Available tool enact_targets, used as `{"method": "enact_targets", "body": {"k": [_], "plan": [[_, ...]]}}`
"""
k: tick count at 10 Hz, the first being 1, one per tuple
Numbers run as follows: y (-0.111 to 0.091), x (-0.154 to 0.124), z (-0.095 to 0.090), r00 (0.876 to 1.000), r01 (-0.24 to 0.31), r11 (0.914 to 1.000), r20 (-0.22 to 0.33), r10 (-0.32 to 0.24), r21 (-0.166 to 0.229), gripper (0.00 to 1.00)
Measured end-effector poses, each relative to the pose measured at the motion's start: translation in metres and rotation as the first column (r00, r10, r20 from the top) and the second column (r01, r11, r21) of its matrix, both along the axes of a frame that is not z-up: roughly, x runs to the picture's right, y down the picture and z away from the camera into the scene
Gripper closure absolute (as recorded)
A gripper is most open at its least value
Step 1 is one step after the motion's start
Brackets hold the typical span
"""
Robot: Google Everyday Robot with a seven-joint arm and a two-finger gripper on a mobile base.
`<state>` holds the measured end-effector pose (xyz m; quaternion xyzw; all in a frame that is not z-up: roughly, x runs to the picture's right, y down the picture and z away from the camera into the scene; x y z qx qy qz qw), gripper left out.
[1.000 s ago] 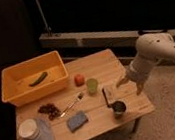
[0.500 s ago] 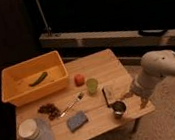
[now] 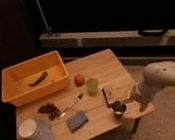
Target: Stack cups on top of each other
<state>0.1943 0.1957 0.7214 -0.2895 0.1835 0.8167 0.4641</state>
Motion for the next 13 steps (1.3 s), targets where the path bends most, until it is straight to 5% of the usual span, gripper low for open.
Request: {"method": "enact_targets", "body": {"k": [9, 13], "plan": [[0.025, -0.014, 0.044, 0.996, 0.067, 0.9977, 0.052, -0.066, -0.011, 0.35], [0.035, -0.027, 0.059, 0.993, 0.101, 0.9915, 0.076, -0.095, -0.082, 0.7]]}}
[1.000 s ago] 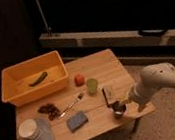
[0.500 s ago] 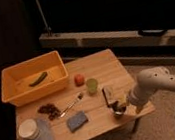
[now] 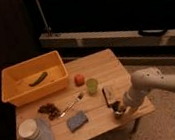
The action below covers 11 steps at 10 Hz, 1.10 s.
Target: Stack cups on top of each other
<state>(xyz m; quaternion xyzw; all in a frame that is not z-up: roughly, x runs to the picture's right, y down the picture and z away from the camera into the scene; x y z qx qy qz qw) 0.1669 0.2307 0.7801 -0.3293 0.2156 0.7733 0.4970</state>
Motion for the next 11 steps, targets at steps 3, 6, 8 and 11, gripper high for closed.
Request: {"method": "enact_targets", "body": {"k": [3, 6, 8, 11], "plan": [[-0.007, -0.017, 0.0, 0.999, 0.025, 0.9973, -0.021, -0.027, -0.069, 0.98], [-0.037, -0.012, -0.027, 0.996, 0.016, 0.9971, -0.084, -0.023, -0.075, 1.0], [-0.078, -0.014, -0.058, 0.99, 0.034, 0.9983, -0.136, -0.04, -0.048, 1.0], [-0.144, -0.013, -0.072, 0.98, 0.059, 0.9981, -0.19, -0.054, 0.017, 1.0]]}}
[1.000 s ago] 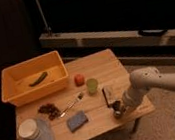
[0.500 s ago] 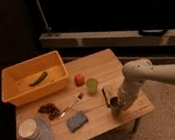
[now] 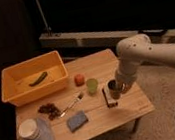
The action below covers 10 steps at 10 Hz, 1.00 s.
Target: Stack cups on top of each other
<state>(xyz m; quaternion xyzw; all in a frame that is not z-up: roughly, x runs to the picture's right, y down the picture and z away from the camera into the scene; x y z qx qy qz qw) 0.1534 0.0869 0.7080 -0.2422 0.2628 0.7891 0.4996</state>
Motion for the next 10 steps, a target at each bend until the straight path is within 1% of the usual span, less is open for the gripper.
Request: {"method": "enact_targets", "body": {"k": [1, 2, 4, 5, 7, 8, 10], "plan": [[-0.022, -0.003, 0.006, 1.0, 0.006, 0.9997, -0.005, -0.006, 0.024, 1.0], [-0.044, -0.008, 0.019, 1.0, 0.009, 0.9987, -0.009, -0.009, 0.051, 1.0], [-0.069, -0.018, 0.043, 1.0, 0.008, 0.9958, 0.021, -0.01, 0.091, 1.0], [-0.075, -0.026, 0.052, 0.999, 0.004, 0.9941, 0.046, -0.009, 0.108, 1.0], [-0.077, -0.036, 0.063, 0.995, -0.006, 0.9916, 0.099, -0.007, 0.129, 1.0], [-0.076, -0.041, 0.067, 0.994, -0.003, 0.9913, 0.112, -0.012, 0.132, 1.0], [-0.074, -0.062, 0.081, 0.99, 0.022, 0.9915, 0.138, -0.04, 0.128, 1.0]]}}
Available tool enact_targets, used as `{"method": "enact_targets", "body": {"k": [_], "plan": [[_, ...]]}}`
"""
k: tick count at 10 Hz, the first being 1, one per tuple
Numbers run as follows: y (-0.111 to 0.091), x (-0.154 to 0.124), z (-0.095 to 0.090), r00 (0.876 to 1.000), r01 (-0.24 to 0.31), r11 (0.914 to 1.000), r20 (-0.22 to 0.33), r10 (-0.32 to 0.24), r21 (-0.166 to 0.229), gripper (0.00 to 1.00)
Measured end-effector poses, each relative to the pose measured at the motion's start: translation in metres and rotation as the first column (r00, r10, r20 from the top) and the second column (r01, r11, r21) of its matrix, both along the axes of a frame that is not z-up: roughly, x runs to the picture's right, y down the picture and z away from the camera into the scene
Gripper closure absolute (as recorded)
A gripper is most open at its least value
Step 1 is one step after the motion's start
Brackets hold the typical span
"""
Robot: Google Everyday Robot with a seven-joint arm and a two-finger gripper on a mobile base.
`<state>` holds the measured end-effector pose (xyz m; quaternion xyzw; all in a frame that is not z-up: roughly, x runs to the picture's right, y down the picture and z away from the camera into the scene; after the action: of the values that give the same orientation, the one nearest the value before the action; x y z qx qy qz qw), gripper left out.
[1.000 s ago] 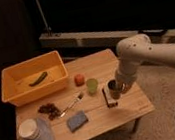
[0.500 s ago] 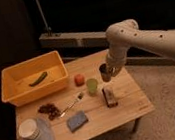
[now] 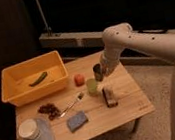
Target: Stack cups on top of each other
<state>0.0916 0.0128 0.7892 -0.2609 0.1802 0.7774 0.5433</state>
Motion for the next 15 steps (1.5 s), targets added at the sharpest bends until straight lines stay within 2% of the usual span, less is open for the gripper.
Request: {"method": "enact_targets", "body": {"k": [3, 9, 10, 12, 15], "plan": [[0.007, -0.02, 0.018, 0.999, 0.028, 0.9995, 0.03, -0.027, -0.018, 1.0], [0.019, -0.029, 0.042, 0.998, 0.032, 0.9983, 0.047, -0.03, -0.049, 1.0], [0.021, -0.03, 0.046, 0.998, 0.031, 0.9981, 0.047, -0.029, -0.052, 0.96], [0.024, -0.031, 0.052, 0.999, 0.031, 0.9979, 0.046, -0.029, -0.058, 0.79], [0.027, -0.033, 0.059, 0.999, 0.027, 0.9976, 0.047, -0.024, -0.064, 0.48]]}}
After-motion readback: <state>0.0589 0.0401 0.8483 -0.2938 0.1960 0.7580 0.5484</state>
